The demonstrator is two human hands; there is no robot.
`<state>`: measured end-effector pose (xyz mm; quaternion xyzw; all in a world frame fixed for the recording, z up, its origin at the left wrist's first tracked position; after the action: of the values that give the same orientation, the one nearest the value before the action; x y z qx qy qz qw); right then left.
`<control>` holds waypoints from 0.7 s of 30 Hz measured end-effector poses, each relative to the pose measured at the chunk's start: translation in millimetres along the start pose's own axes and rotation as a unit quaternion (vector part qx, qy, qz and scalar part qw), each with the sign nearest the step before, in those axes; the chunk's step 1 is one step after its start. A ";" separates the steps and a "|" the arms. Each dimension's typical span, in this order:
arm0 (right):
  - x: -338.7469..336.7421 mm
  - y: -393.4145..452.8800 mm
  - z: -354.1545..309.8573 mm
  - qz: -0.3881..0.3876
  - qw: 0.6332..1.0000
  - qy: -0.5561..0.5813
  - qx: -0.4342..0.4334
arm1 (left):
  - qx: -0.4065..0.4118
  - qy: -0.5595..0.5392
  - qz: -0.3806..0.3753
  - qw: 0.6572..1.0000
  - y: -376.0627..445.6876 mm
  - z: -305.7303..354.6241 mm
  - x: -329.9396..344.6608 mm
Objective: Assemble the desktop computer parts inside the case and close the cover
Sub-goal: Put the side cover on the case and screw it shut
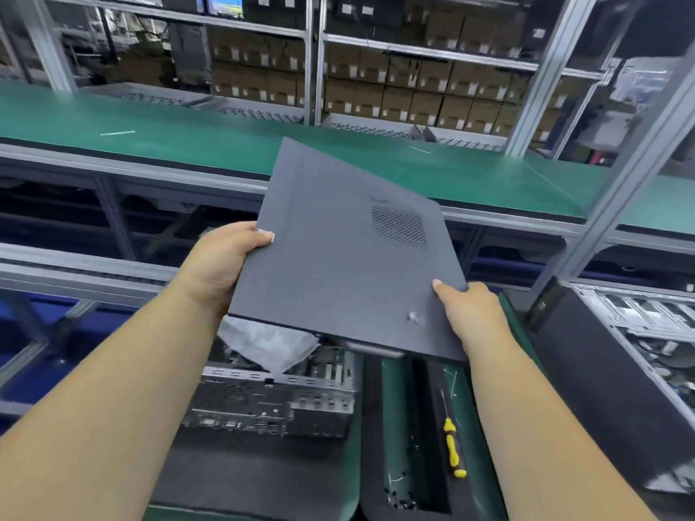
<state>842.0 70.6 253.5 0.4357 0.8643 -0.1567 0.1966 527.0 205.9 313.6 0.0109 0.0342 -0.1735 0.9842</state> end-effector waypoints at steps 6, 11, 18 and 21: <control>74.1 -55.5 -22.0 -0.001 0.999 -0.033 0.008 | -0.029 0.036 -0.005 0.999 -4.6 -25.6 -98.6; 124.5 -90.3 -20.4 0.004 0.997 -0.077 0.031 | -0.072 0.055 -0.044 0.995 -0.3 -65.3 -155.2; 155.3 -111.2 -10.0 0.046 0.991 -0.117 0.046 | -0.127 0.080 -0.069 0.986 11.8 -116.4 -183.3; 160.8 -109.8 -7.9 0.057 0.990 -0.123 0.043 | -0.127 0.120 -0.063 0.983 19.6 -129.2 -184.4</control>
<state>663.6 122.5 194.8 0.4696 0.7999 -0.2349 0.2905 352.6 291.4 198.0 -0.0960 0.1741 -0.2270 0.9534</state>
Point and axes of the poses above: each hand's wrist, its own y-axis towards the middle knuckle, its own x-axis out of the palm, z = x × y, the point moved 5 cm from there along y, towards the middle knuckle, and after that the axes turned 13 degrees about y, right-handed, at the moved point
